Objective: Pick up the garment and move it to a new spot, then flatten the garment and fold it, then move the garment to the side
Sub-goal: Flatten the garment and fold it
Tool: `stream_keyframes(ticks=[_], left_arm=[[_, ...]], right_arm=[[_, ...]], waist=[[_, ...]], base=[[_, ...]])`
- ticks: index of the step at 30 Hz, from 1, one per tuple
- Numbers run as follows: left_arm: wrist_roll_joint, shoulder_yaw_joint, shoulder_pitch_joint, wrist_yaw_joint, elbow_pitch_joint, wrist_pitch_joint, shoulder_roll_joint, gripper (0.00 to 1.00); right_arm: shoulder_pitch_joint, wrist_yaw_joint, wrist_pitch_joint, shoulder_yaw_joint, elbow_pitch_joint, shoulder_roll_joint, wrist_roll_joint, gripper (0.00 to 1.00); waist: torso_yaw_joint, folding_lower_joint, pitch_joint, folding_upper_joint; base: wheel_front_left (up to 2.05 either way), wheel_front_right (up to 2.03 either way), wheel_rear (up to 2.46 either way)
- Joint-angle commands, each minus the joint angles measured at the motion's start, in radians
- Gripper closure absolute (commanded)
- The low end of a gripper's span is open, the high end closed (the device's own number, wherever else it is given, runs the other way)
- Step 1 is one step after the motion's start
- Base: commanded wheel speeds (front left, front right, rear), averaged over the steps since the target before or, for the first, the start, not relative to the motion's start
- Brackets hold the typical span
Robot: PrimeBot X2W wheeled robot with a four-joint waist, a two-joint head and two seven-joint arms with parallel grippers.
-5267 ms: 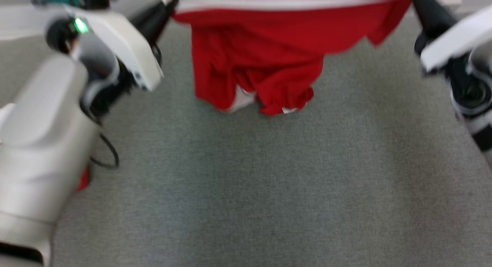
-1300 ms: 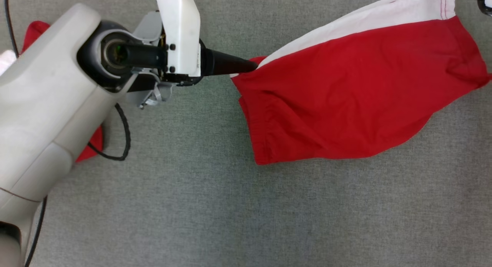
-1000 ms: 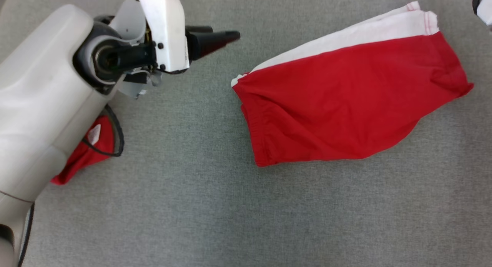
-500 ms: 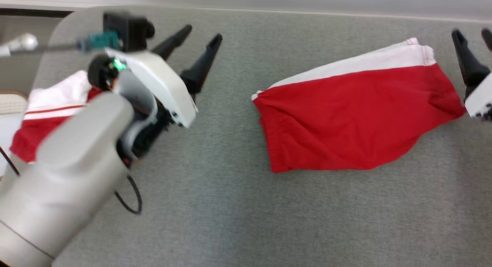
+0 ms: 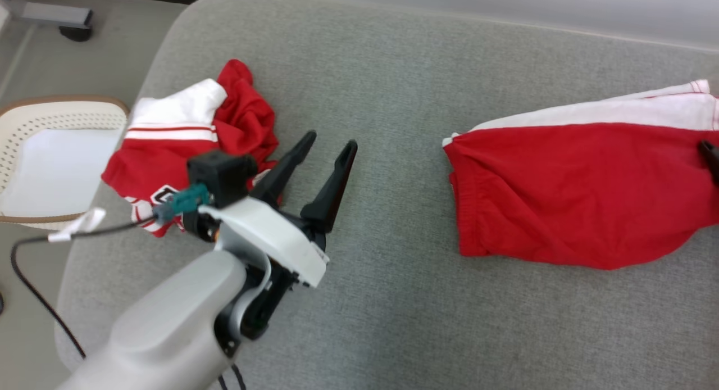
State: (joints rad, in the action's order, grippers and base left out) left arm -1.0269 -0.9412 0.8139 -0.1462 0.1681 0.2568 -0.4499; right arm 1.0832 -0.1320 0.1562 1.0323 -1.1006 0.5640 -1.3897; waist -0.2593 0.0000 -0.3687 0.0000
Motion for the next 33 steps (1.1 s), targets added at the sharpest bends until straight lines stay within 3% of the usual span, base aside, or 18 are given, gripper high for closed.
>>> stream_keyframes(ticks=[1,4,8,9,10,11,12,22,33], left_arm=[[0.006,0.01,-0.024,-0.005,-0.01,0.006,0.003,0.0],[0.043,0.03,-0.077,-0.021,-0.036,0.007,0.002,0.0],[0.095,0.09,-0.148,-0.029,-0.067,0.008,0.019,0.0],[0.111,0.097,-0.163,-0.028,-0.069,0.008,0.026,0.0],[0.126,0.104,-0.177,-0.025,-0.07,0.008,0.034,0.0],[0.133,0.111,-0.187,-0.02,-0.071,0.008,0.042,0.0],[0.143,0.119,-0.195,-0.019,-0.069,0.008,0.047,0.0],[0.256,0.189,-0.285,0.01,-0.038,0.008,0.096,0.0],[0.395,0.264,-0.394,0.025,-0.027,0.007,0.115,0.0]], right_arm=[[-0.025,0.002,0.049,0.002,-0.026,-0.006,-0.024,0.0],[-0.056,0.002,0.196,0.02,-0.065,-0.038,-0.043,0.0],[-0.057,0.001,0.248,0.02,-0.054,-0.064,-0.058,0.0],[-0.06,-0.001,0.257,0.023,-0.051,-0.069,-0.057,0.16],[-0.059,-0.002,0.257,0.026,-0.044,-0.073,-0.054,0.58],[-0.056,-0.002,0.243,0.024,-0.039,-0.075,-0.051,0.88],[-0.051,-0.002,0.226,0.023,-0.038,-0.074,-0.048,1.0],[-0.042,0.001,0.033,-0.004,-0.061,-0.059,-0.036,1.0],[-0.219,0.001,-0.173,-0.085,0.06,-0.03,-0.118,1.0]], waist=[[-0.012,0.0,0.002,0.0],[-0.021,0.0,0.01,0.0],[-0.033,0.0,0.021,0.0],[-0.035,0.0,0.023,0.0],[-0.036,0.0,0.025,0.0],[-0.038,0.0,0.027,0.0],[-0.038,0.0,0.03,0.0],[0.007,0.0,0.092,0.0],[0.145,0.0,0.201,0.0]], base=[[0.0,0.0,0.0],[0.0,0.0,0.0],[0.0,0.0,0.0],[0.0,0.0,0.0],[0.0,0.0,0.0],[0.0,0.0,0.0],[0.0,0.0,0.0],[0.0,0.0,0.0],[0.0,0.0,0.0]])
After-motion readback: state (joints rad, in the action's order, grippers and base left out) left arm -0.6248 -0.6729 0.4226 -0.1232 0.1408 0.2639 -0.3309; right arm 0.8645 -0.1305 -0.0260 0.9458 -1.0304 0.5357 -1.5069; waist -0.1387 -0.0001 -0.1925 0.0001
